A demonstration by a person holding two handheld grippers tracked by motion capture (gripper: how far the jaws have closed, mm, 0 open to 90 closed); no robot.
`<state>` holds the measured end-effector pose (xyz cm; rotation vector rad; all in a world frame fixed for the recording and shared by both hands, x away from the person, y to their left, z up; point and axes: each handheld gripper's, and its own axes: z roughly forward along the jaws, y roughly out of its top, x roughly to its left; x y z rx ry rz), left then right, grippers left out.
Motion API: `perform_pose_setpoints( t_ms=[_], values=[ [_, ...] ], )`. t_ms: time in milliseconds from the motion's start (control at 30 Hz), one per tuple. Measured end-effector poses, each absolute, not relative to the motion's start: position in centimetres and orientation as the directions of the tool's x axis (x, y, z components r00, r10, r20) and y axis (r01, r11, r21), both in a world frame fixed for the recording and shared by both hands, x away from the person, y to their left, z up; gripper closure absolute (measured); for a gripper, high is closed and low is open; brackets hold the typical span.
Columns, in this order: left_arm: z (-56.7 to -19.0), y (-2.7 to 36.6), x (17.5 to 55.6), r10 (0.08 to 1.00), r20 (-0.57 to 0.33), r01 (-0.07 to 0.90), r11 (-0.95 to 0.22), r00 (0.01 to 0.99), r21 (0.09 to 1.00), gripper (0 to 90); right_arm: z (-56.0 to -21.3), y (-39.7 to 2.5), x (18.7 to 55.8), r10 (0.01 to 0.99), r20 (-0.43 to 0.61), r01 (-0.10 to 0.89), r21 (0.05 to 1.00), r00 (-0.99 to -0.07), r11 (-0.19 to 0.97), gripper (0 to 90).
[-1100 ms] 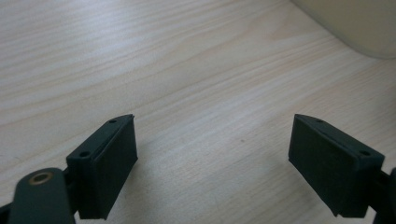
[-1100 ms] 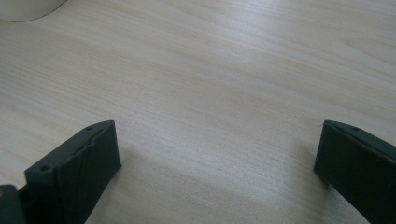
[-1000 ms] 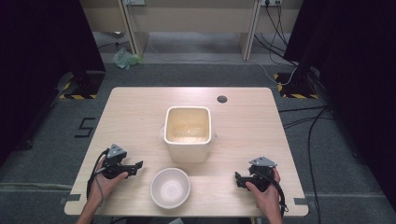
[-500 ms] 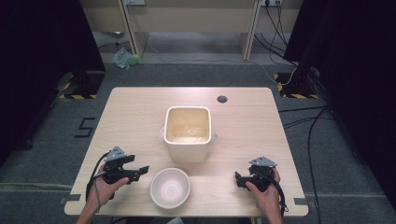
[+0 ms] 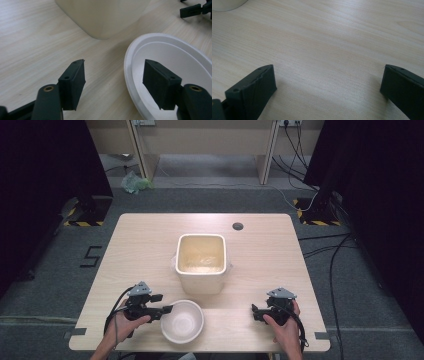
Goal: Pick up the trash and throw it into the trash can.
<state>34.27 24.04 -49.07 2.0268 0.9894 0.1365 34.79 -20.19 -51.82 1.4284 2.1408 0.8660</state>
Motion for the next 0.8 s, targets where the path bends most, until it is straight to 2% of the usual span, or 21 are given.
perform_pose_setpoints(
  t_ms=[300,367,567,800],
  values=[
    [-49.6,23.0,34.5,0.674,-0.264,0.602,-0.332,0.69,0.726,55.8,-51.8,-20.2,34.8,0.921,-0.008,0.658,0.698,-0.389,0.284,0.3],
    [-49.6,22.9,34.5,0.673,-0.263,0.602,-0.336,0.692,0.725,57.8,-51.8,-20.2,34.8,0.921,-0.008,0.657,0.698,-0.389,0.284,0.3],
    [-49.9,22.8,34.5,0.648,-0.292,0.601,-0.324,0.704,0.731,77.5,-51.8,-20.2,34.9,0.92,-0.008,0.657,0.698,-0.391,0.285,0.3],
    [-48.4,22.9,33.8,0.629,-0.283,0.559,-0.294,0.724,0.775,81.8,-51.8,-20.2,34.9,0.92,-0.007,0.657,0.697,-0.393,0.286,0.3]
  ],
)
